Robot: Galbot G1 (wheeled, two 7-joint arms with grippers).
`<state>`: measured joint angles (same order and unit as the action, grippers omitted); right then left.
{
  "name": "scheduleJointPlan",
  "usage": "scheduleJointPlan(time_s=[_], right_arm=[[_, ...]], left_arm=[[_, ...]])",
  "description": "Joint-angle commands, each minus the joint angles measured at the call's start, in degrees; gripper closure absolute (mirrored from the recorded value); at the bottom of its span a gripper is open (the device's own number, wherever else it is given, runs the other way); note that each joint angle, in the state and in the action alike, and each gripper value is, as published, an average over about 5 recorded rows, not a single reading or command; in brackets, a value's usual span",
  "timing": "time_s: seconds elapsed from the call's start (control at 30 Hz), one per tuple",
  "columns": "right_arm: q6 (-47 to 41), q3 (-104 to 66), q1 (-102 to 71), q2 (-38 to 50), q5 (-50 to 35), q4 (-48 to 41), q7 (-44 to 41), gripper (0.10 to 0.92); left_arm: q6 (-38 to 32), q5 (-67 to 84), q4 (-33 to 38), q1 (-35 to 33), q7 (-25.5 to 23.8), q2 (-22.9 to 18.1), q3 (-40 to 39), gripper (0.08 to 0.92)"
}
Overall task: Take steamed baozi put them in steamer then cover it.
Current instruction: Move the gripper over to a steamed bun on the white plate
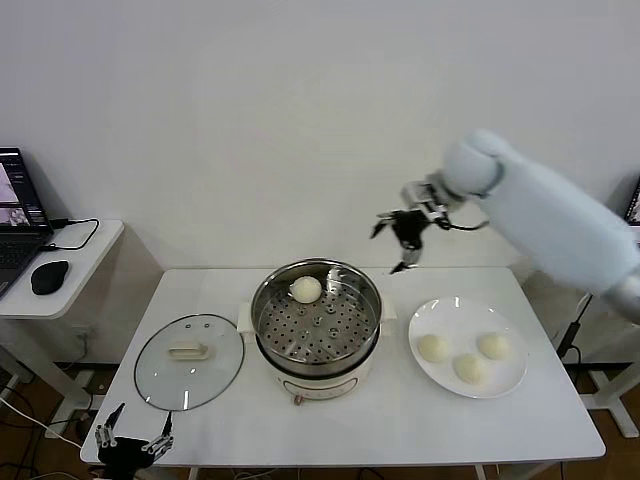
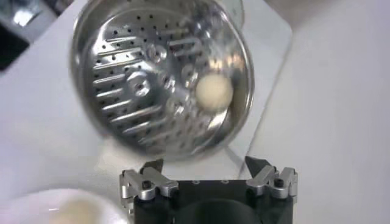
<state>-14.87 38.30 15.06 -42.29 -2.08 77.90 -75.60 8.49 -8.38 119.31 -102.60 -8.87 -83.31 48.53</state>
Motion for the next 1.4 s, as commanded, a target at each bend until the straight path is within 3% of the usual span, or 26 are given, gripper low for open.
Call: scheduleJointPlan(time_s=[0.03, 0.67, 1.0, 1.4], right_arm=[[-9.8, -5.8, -12.2, 13.2, 4.6, 8.2, 0.7, 0.203], [0.8, -7.6, -22.5, -5.5, 18.7, -9.0, 4.9, 0.203], [3.1, -6.1, -22.1, -8.1, 23.0, -11.7, -0.1, 0.203], [2.7, -6.5, -23.4, -9.4, 23.9, -13.7, 3.4, 0.203]], left_arm=[[0.1, 0.1, 0.5, -0.1, 0.0, 0.3, -0.6, 0.177], [0.3, -1.4, -2.1, 0.0, 0.1, -0.8, 0.3, 0.177], [0.4, -1.8, -3.3, 0.8, 0.0, -1.0, 0.5, 0.177], [0.3, -1.9, -4.1, 1.1, 0.0, -0.9, 0.3, 0.177]])
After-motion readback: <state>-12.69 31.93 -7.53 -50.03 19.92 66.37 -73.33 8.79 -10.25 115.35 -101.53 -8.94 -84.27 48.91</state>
